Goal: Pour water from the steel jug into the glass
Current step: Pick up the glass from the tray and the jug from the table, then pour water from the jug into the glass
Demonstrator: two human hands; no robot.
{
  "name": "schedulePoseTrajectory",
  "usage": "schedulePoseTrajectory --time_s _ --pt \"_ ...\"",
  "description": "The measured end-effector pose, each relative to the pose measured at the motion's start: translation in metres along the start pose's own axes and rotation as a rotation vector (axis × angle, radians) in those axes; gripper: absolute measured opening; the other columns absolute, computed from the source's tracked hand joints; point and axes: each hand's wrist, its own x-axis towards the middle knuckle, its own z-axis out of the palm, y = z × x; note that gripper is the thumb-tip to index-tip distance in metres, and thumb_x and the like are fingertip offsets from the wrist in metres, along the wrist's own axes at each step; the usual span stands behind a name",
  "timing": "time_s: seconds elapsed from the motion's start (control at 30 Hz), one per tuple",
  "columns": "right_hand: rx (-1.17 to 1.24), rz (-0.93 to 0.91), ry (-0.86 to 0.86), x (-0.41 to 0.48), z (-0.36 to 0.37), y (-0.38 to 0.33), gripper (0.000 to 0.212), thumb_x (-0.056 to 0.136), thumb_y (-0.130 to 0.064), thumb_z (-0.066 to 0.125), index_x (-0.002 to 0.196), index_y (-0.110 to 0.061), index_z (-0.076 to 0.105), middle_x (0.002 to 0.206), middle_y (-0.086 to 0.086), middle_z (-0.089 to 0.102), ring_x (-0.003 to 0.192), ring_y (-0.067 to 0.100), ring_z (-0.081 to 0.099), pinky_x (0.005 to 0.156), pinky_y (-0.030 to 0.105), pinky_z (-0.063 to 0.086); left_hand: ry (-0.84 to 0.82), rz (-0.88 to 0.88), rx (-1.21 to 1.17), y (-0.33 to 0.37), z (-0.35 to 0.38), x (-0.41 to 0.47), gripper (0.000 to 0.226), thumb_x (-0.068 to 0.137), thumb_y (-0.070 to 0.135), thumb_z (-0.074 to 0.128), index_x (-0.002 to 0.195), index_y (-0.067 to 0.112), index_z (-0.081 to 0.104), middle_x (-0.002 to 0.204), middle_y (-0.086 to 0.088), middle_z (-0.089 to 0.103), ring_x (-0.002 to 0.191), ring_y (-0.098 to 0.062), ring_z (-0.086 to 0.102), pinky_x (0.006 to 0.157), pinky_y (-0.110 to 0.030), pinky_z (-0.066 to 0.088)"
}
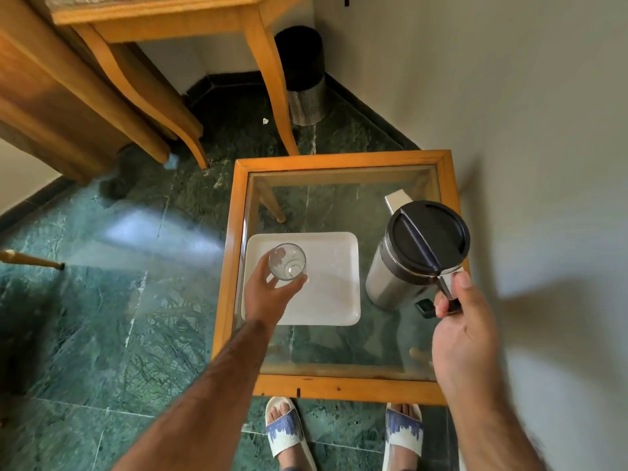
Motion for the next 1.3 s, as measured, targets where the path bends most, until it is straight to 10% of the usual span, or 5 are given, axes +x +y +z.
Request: schedulePoseTrajectory --time_s 0.43,0.63,1.03,1.3 --pt "0.028 -0.093 -0.136 -0.015 0.024 -0.191 0.039 0.08 -0.055 0.071 0.057 -0.026 0.063 0.052 -0.014 0.046 0.051 0.005 0.041 0.065 0.033 0.031 -0.153 0.26 -0.015 0.194 -0.063 -0.081 0.061 0.066 0.024 0.096 0.122 0.027 0.073 0.114 0.01 0.08 0.109 -0.008 0.075 0.105 -0.045 0.059" --pt "0.004 -0.22 -0.243 -0.035 0.062 -0.329 0.048 0.076 -0.055 0.076 0.057 -0.023 0.047 0.047 -0.008 0.036 0.045 0.011 0.034 0.053 0.026 0.034 -0.182 0.403 -0.043 0.31 -0.106 -0.129 0.056 0.072 0.017 0.095 0.123 0.022 0.072 0.115 -0.001 0.079 0.117 -0.026 0.073 0.11 -0.06 0.052" --pt "-0.368 -0.396 -0.579 -0.114 0.157 -0.545 0.053 0.074 -0.057 0.077 0.049 -0.025 0.044 0.047 -0.006 0.037 0.044 0.013 0.03 0.047 0.025 0.031 -0.143 0.645 -0.071 0.461 -0.184 -0.21 0.054 0.075 0.028 0.095 0.111 0.059 0.07 0.112 0.022 0.079 0.107 -0.008 0.074 0.096 -0.038 0.06" --pt "-0.727 -0.354 -0.759 -0.156 0.199 -0.62 0.057 0.089 -0.051 0.076 0.05 -0.023 0.045 0.051 -0.003 0.035 0.046 0.014 0.028 0.047 0.025 0.028 -0.125 0.68 -0.122 0.476 -0.213 -0.244 0.06 0.059 0.053 0.092 0.115 0.049 0.072 0.114 0.018 0.079 0.113 -0.014 0.072 0.099 -0.04 0.059"
